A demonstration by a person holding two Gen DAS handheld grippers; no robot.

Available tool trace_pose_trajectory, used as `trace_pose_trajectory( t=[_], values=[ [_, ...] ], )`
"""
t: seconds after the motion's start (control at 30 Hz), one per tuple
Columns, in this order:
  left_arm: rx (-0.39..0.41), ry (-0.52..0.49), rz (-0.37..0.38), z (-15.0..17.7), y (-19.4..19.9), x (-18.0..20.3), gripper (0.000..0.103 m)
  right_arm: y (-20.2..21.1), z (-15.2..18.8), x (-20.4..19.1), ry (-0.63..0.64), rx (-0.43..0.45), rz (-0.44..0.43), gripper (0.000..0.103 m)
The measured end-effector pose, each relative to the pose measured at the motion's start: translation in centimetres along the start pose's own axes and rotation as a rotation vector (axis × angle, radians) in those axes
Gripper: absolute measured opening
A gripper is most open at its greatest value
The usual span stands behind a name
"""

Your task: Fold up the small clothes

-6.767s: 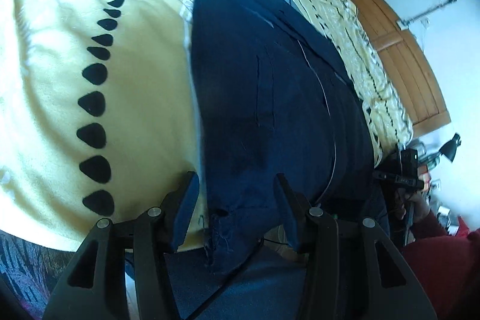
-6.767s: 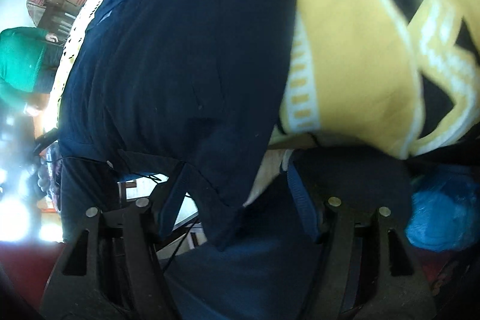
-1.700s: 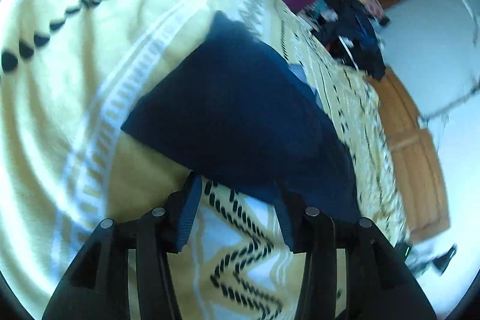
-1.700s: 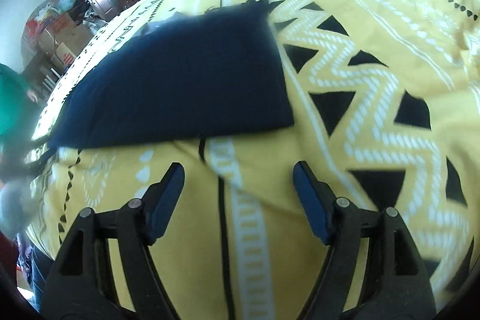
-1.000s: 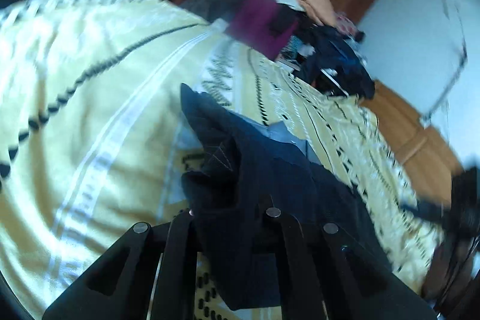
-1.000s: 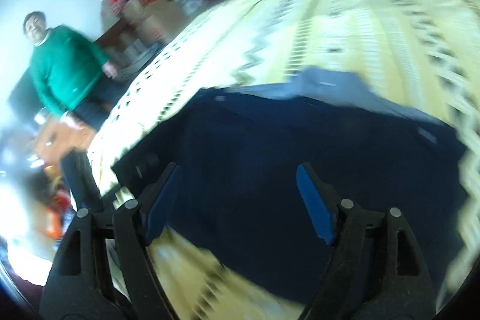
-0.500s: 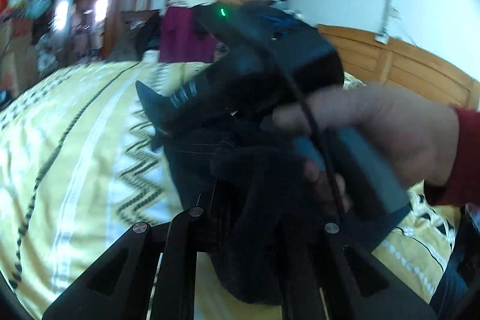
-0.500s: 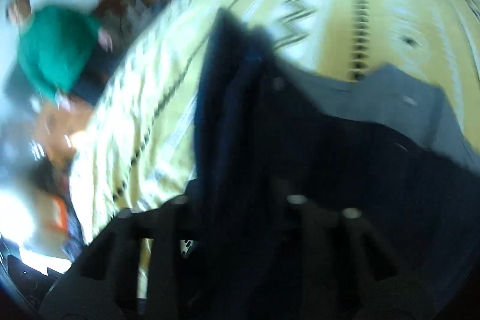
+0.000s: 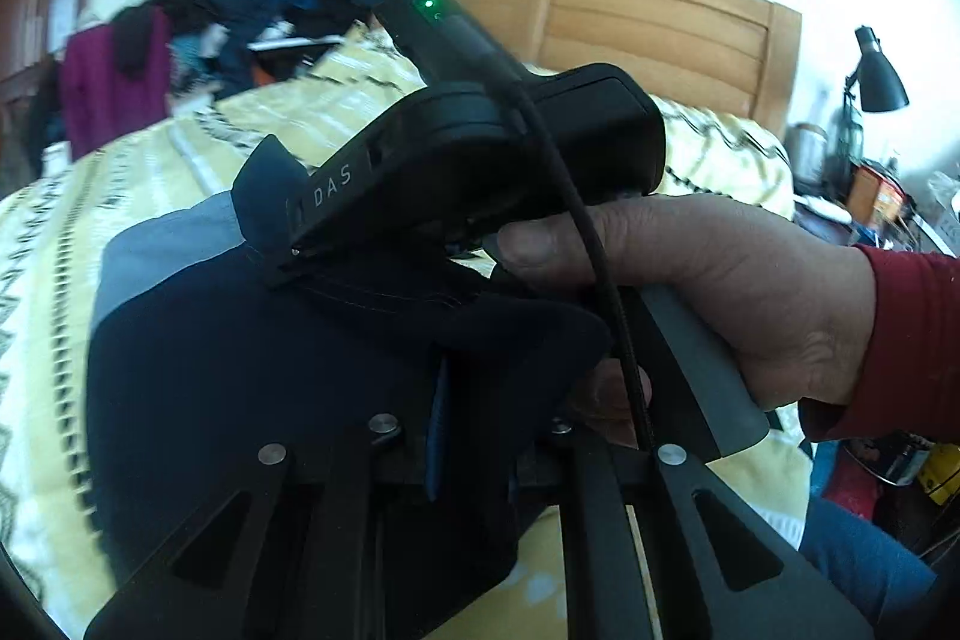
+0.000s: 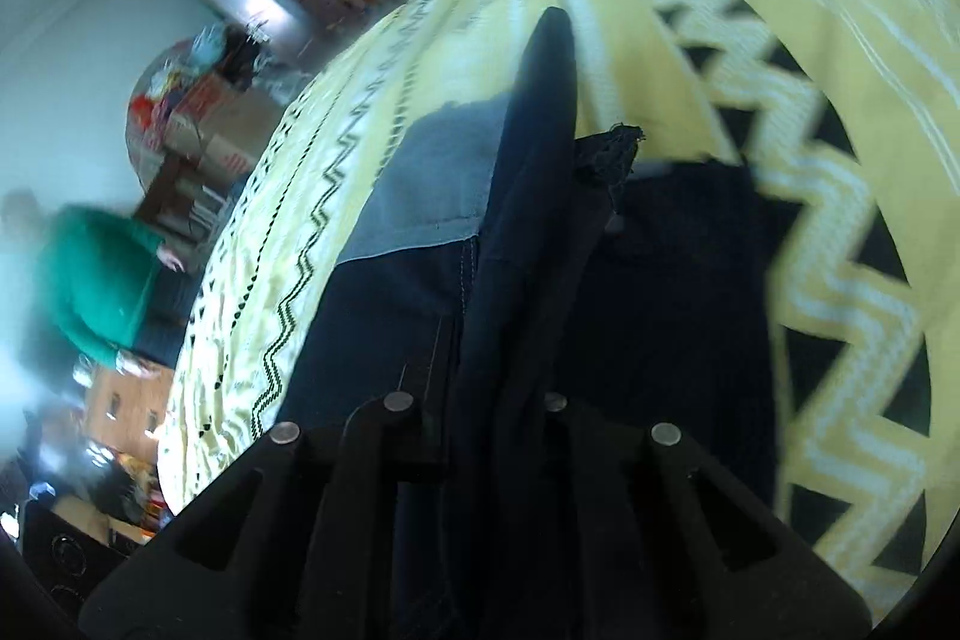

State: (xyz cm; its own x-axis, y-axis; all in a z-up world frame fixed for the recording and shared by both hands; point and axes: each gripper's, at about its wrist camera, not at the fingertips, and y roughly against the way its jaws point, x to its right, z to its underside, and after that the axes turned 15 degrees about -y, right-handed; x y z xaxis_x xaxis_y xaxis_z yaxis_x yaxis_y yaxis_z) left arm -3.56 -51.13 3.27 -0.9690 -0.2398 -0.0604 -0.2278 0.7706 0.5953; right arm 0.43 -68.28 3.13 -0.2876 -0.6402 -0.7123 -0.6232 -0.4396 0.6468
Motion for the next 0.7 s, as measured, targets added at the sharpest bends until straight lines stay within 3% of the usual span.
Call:
trace_pose_trajectory(
  t=[0.13, 0.2, 0.27, 0.33, 0.4, 0.5, 0.53, 0.6, 0.63, 0.7],
  values=[
    [-0.08, -0.015, 0.087, 0.1, -4.3, 2.1, 0.018, -0.8, -0.4, 5.7, -0.094, -0.048, -0.007, 0.009],
    [-0.161, -0.016, 0.122, 1.1, -7.4, 2.7, 0.019, -1.2, -0.1, 7.6, -0.131, -0.047, -0.023, 0.011],
    [-0.217, -0.03, 0.141, 2.1, -9.4, 3.1, 0.028, -1.3, 0.1, 8.6, -0.166, -0.048, -0.066, 0.011],
    [-0.223, -0.039, 0.131, 2.3, -9.3, 3.3, 0.03, -1.1, 0.2, 9.4, -0.22, -0.077, -0.128, 0.014],
    [-0.222, -0.048, 0.127, 2.0, -7.3, 3.9, 0.032, -0.2, 0.4, 9.4, -0.219, -0.092, -0.118, 0.02],
    [-0.175, -0.067, 0.088, 2.1, -2.7, 5.1, 0.04, 1.8, 2.0, 8.2, -0.166, -0.117, -0.085, 0.044],
    [-0.154, -0.065, 0.053, 2.6, -0.5, 5.3, 0.041, 2.5, 2.9, 7.9, -0.148, -0.126, -0.076, 0.049],
    [-0.134, -0.045, -0.037, 3.7, 3.0, 5.2, 0.042, 3.6, 4.9, 7.3, -0.095, -0.132, -0.046, 0.05],
    [-0.136, -0.02, -0.11, 4.9, 4.8, 5.0, 0.044, 4.1, 5.6, 7.1, -0.078, -0.13, -0.038, 0.053],
    [-0.15, 0.048, -0.184, 6.9, 6.7, 4.1, 0.046, 4.9, 6.6, 7.1, -0.072, -0.135, -0.042, 0.055]
  ],
)
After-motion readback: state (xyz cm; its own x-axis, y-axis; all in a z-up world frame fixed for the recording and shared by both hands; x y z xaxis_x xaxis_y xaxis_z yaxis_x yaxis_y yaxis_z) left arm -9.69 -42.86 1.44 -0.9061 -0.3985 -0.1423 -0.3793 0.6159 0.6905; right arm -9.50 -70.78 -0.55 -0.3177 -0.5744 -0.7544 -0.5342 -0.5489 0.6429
